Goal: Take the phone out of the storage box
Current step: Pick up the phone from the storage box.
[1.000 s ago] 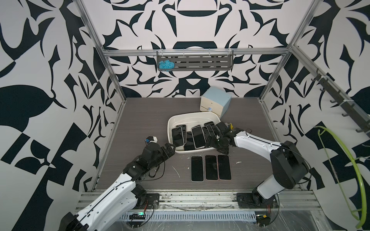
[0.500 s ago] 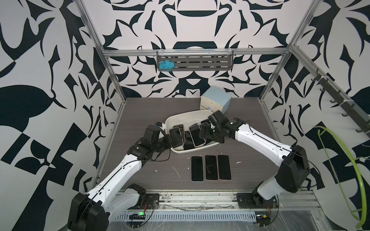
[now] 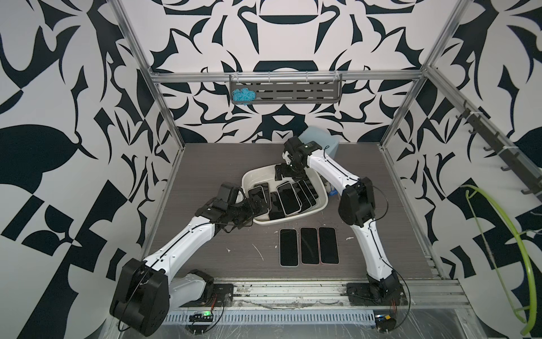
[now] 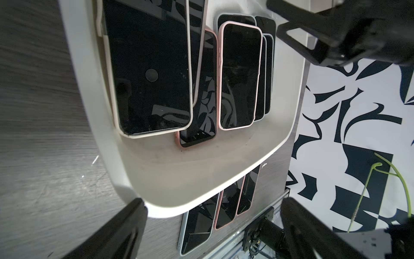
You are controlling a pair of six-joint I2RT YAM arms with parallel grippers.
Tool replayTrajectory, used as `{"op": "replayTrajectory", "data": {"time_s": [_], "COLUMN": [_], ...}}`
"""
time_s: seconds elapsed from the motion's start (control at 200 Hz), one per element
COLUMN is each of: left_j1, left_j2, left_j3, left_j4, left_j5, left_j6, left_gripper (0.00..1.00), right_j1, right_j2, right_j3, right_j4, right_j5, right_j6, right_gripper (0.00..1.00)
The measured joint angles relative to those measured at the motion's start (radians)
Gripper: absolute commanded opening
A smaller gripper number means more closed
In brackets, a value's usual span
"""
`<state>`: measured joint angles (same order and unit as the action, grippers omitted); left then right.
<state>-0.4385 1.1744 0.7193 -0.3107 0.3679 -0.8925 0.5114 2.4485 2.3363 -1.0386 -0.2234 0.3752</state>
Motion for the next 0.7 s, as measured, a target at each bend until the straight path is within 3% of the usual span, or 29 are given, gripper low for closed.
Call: {"op": "replayTrajectory", "data": {"time_s": [0.35,0.55,0.7], "left_j1": [0.0,0.0,0.0], "left_j2": [-0.003,-0.013,-0.029], "left_j3": [-0.001,-0.003,-0.034], "left_j4": [-0.025,-0.059,-0.055], "left_j5": [0.023,0.051,0.079], "left_j6": [0.004,0.011,0.002], "left_gripper": [1.0,1.0,1.0], "right_j1": [-0.075,-0.068,-0.061], "right_j2": [0.123,0.145,0.123], "right_j3": [0.159,0.135,0.08], "right_j4": [-0.072,-0.066,-0.044], "right_j5": [-0.175,-0.301,-0.323], "right_j6": [-0.052,-0.106,-0.135], "right_gripper": [0.87,0.81,0.78]}}
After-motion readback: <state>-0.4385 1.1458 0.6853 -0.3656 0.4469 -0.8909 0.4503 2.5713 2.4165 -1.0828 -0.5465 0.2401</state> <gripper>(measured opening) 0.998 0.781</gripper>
